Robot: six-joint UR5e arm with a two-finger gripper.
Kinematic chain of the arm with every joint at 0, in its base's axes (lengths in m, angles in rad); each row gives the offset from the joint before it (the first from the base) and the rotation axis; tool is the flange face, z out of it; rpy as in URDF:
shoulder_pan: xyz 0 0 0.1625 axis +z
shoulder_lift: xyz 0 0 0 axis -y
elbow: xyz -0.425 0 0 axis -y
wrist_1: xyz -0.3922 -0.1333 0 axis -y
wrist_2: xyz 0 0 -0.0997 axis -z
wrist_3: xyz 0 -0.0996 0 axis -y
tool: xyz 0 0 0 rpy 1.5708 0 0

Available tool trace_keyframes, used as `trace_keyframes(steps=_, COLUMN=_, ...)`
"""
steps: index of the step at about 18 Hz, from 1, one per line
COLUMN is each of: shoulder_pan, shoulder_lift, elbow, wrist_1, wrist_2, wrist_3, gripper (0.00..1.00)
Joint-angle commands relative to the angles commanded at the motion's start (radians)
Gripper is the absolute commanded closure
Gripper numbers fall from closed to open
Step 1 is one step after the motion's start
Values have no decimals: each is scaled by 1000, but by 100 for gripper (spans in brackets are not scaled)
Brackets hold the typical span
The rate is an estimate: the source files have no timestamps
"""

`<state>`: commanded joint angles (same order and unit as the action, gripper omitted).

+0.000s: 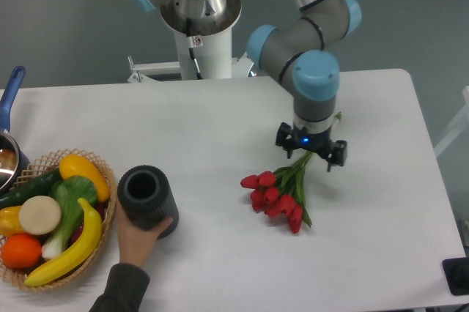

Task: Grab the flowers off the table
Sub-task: 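Lower the open gripper toward the green stems of the red tulips, then close the gripper around the tulip stems just below the blooms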

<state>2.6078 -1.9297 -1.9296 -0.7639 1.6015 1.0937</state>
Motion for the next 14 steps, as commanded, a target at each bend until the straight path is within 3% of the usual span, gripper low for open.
trace_keyframes(steps=3, shoulder_pan=-34, shoulder_lift=-15, elbow=-28, wrist_1=0, wrist_2=1, wrist_3=-2, gripper=0)
trace_keyframes(steps=8, shoulder_pan=-45, shoulder_lift=-52, elbow=-9, wrist_1=5, wrist_2=3, wrist_3=-5, gripper=0)
trace_keyframes(steps=9, shoulder_pan=-45, shoulder_lift=-57, elbow=-3, wrist_1=6, wrist_2=3, wrist_3=-5, gripper=5)
trace_keyframes(steps=12, shoulder_pan=-45, shoulder_lift=-60, elbow=-2, wrist_1=5, wrist_2=3, wrist_3=-6, gripper=41)
trace_keyframes(steps=13, shoulder_pan=-43, shoulder_lift=-54, elbow=0, wrist_1=3, wrist_2=-3, wrist_3=-2, gripper=59)
trace_keyframes(steps=14, shoulder_pan=-41, shoulder_lift=-49, elbow=-3, wrist_1=8, wrist_2=-3, wrist_3=-8, gripper=85)
